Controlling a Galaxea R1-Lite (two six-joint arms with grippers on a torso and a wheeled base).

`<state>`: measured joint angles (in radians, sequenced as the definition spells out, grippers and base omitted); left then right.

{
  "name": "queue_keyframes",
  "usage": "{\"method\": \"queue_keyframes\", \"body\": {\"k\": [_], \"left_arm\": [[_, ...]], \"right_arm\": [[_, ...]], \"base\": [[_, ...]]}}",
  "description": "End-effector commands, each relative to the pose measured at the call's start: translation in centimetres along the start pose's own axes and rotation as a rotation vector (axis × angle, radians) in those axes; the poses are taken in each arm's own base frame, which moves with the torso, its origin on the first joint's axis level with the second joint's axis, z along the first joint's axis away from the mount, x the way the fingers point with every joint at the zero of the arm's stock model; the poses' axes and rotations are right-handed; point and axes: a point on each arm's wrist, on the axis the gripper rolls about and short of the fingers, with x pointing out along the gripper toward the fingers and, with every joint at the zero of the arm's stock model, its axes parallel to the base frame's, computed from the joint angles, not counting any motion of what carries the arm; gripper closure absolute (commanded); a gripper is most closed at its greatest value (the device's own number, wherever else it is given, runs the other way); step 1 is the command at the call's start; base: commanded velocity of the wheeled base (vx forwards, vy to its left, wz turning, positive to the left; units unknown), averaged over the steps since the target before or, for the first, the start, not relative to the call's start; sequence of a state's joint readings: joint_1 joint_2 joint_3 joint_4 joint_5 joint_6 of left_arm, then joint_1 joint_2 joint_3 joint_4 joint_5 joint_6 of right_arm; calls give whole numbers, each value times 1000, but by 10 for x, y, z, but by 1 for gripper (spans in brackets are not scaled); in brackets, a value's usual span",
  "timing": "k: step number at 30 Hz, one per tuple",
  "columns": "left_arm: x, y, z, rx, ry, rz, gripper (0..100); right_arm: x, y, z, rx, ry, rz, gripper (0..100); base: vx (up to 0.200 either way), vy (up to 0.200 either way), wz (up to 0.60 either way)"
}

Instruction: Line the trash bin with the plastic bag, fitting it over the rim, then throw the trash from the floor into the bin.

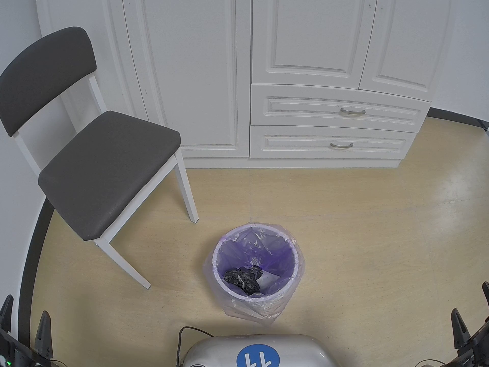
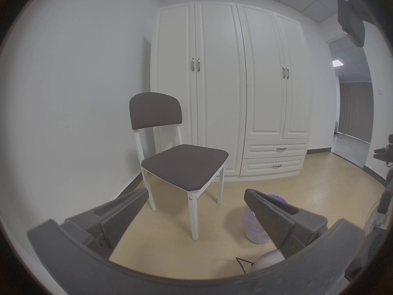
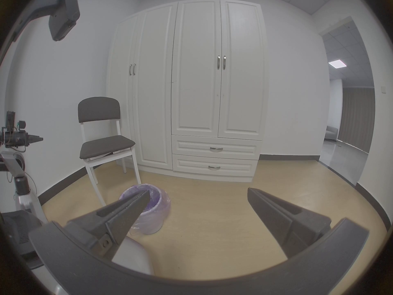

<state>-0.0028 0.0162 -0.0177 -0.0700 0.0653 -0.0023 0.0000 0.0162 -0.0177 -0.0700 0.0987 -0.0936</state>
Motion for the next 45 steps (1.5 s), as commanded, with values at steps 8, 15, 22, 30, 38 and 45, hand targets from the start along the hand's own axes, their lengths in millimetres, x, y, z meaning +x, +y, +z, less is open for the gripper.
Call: {"method": "queue_keyframes", "body": {"k": [8, 15, 22, 30, 38, 45], "left_arm": [[0, 0, -5, 5, -1, 0, 0], [0, 0, -5, 4, 1, -1, 0], [0, 0, -6, -2, 6, -1, 0], [-1, -1, -13, 5, 75, -55, 0], [-1, -1, -13, 6, 76, -62, 0], [-1, -1, -13, -1, 75, -62, 0]], "right_arm": [[0, 1, -7, 5, 15, 33, 0], [0, 0, -7, 37, 22, -14, 0], [-1, -1, -13, 95, 77, -83, 0], [-1, -1, -13, 95, 77, -83, 0], [-1, -1, -13, 96, 77, -83, 0], [-1, -1, -13, 110, 76, -85, 0]], "base": [[0, 0, 0], [0, 0, 0], [0, 0, 0], [0, 0, 0], [0, 0, 0], [0, 0, 0]]}}
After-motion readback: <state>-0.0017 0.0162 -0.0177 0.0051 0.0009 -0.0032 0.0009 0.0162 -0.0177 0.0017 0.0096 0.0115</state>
